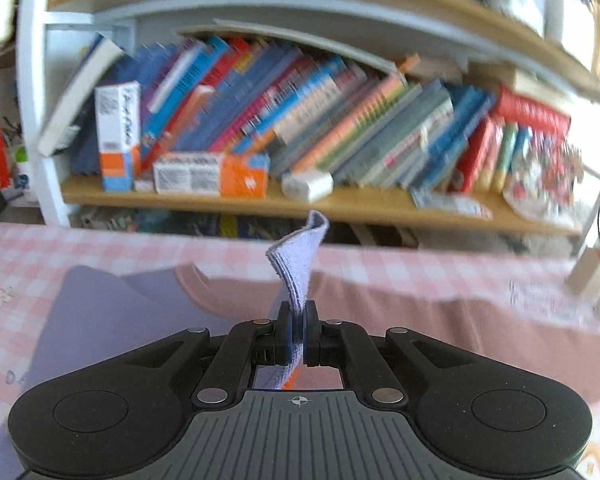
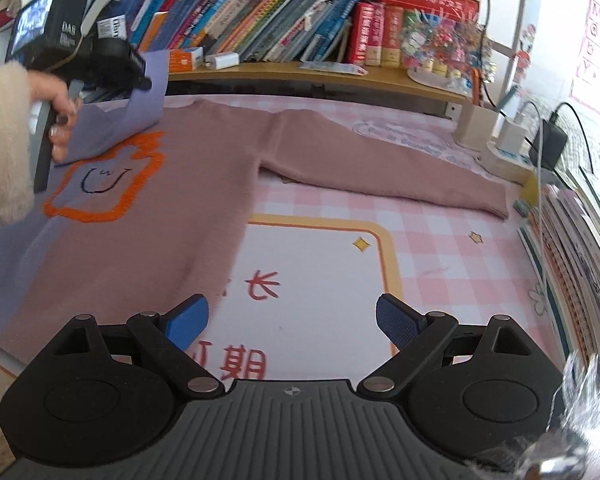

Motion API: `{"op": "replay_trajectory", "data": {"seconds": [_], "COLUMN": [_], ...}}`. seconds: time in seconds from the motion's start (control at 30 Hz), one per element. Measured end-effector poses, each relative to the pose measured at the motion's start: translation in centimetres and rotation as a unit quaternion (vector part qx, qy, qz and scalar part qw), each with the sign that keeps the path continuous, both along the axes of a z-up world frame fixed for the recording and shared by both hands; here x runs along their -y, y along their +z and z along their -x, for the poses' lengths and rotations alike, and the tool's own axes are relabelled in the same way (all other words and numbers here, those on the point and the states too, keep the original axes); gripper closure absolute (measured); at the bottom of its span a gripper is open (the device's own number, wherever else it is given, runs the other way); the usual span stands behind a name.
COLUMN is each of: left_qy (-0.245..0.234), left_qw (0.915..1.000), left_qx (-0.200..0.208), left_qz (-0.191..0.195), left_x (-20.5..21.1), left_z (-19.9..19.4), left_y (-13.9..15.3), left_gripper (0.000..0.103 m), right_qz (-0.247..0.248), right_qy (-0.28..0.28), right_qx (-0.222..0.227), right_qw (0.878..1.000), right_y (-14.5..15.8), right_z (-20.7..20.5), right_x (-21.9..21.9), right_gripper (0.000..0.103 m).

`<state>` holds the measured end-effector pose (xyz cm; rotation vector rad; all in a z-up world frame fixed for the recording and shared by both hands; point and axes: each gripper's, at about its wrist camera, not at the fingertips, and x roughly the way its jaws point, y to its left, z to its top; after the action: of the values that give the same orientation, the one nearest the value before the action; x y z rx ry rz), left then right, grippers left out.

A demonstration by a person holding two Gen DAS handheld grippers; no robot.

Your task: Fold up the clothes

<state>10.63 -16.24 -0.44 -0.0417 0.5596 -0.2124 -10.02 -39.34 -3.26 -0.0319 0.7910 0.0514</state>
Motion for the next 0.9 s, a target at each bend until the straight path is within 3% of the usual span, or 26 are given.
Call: {"op": "replay_trajectory", "data": {"seconds": [0.07, 0.13, 0.2, 0.27, 0.43, 0.47, 0.57, 0.63, 0.77, 0.9], "left_qy": [-0.021, -0.042, -0.063, -0.084, -0.136, -0.129, -0.065, -0.003, 0.11, 0.158], "left_qw": [0.9998, 0.9991, 0.998, 0.9964, 0.9905, 0.9913, 0.9958, 0.996, 0.9874, 0.9794], "left_qx": [-0.001, -0.002, -0.003, -0.005, -0.007, -0.008, -0.015, -0.037, -0.072, -0.098], "left_qz": [-0.002, -0.005, -0.007, -0.01, -0.016, -0.024, -0.063, -0.081, -0.088, -0.079], "left_x": [0.2, 0.5, 0.7, 1.0, 1.6, 0.8, -3.5, -7.1, -14.2, -18.2], "left_z": [0.9, 1.7, 2.6, 3.4, 5.6, 6.3, 9.1, 10.7, 14.2, 15.4], "left_y": [0.1, 0.2, 0.4, 0.5, 0.8, 0.7, 0.1, -0.8, -2.5, -3.6], "left_gripper": [0.089, 0.073, 0.038, 0.027, 0.024, 0.024, 0.024, 0.025, 0.026, 0.028], "right_qz": [-0.002, -0.004, -0.005, -0.006, -0.018, -0.022, -0.032, -0.038, -0.049, -0.053], "right_qy": [-0.006, -0.009, -0.008, -0.004, 0.025, 0.033, 0.051, 0.057, 0.047, 0.016], "right_qx": [-0.001, -0.002, -0.001, 0.0, 0.002, 0.001, -0.006, -0.013, -0.028, -0.04], "right_qw": [1.0, 1.0, 1.0, 1.0, 1.0, 0.999, 0.998, 0.998, 0.997, 0.998], "right_y": [-0.1, -0.1, -0.1, 0.0, -0.1, -0.2, -0.6, -0.9, -1.3, -1.3], "right_z": [0.1, 0.1, 0.1, 0.0, -0.8, -1.0, -1.4, -1.6, -2.1, -2.1], "right_x": [0.3, 0.4, 0.3, 0.1, -1.2, -1.5, -2.5, -3.3, -4.1, -4.6], "right_gripper": [0.011, 0.011, 0.011, 0.011, 0.011, 0.011, 0.013, 0.021, 0.037, 0.044]}}
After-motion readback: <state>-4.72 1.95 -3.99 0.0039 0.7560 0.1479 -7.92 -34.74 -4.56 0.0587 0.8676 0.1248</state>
